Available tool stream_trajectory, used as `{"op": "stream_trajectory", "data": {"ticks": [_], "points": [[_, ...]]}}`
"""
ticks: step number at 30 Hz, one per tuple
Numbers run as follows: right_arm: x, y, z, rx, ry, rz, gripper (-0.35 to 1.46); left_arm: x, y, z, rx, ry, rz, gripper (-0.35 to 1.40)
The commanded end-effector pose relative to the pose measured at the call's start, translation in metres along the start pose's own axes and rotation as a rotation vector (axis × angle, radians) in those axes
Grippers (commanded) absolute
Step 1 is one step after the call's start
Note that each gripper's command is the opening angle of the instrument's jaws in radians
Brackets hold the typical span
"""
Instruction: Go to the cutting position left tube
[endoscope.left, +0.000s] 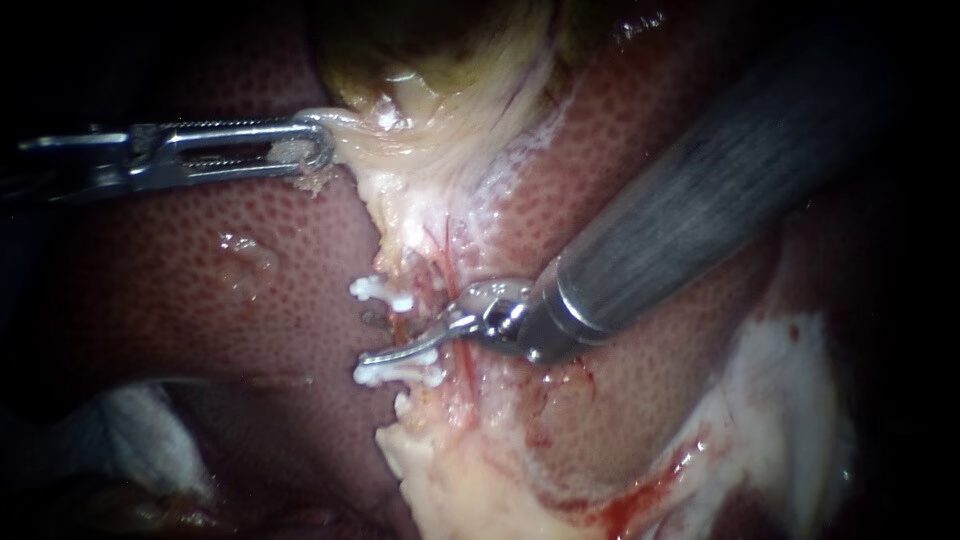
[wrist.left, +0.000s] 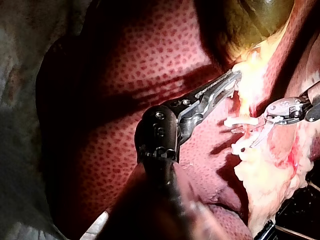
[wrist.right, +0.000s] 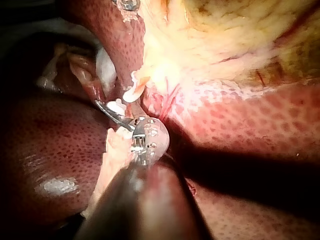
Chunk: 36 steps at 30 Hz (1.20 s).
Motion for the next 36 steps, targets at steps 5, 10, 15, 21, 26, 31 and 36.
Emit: {"op": "stream_trajectory", "data": {"ticks": [5, 10, 15, 21, 26, 31, 36], "points": [[0.0003, 0.0001, 0.0004, 0.006, 0.018, 0.005, 0.98, 0.0, 0.0, 0.0, 0.0, 0.0, 0.0, -0.35], [0.0005, 0.0002, 0.0008, 0.007, 0.025, 0.005, 0.98, 0.0, 0.0, 0.0001, 0.0, 0.0, 0.0, -0.35], [0.0006, 0.0002, 0.0009, 0.01, 0.03, 0.004, 0.98, 0.0, 0.0, 0.0001, 0.0, 0.0, 0.0, -0.35], [0.0006, 0.0002, 0.001, 0.01, 0.03, 0.003, 0.98, -0.0001, 0.0, 0.0001, 0.0, 0.0, 0.001, -0.35], [0.0006, 0.0002, 0.0009, 0.011, 0.029, 0.003, 0.98, -0.0001, 0.0, 0.0001, 0.0, 0.0, 0.001, -0.35], [0.0006, 0.0002, 0.0009, 0.012, 0.029, 0.003, 0.88, -0.0001, 0.0, 0.0001, 0.0, 0.0, 0.0, -0.35], [0.0005, 0.0003, 0.0008, 0.012, 0.028, 0.002, 0.88, 0.0, 0.0, 0.0002, 0.001, 0.0, 0.0, -0.35]]}}
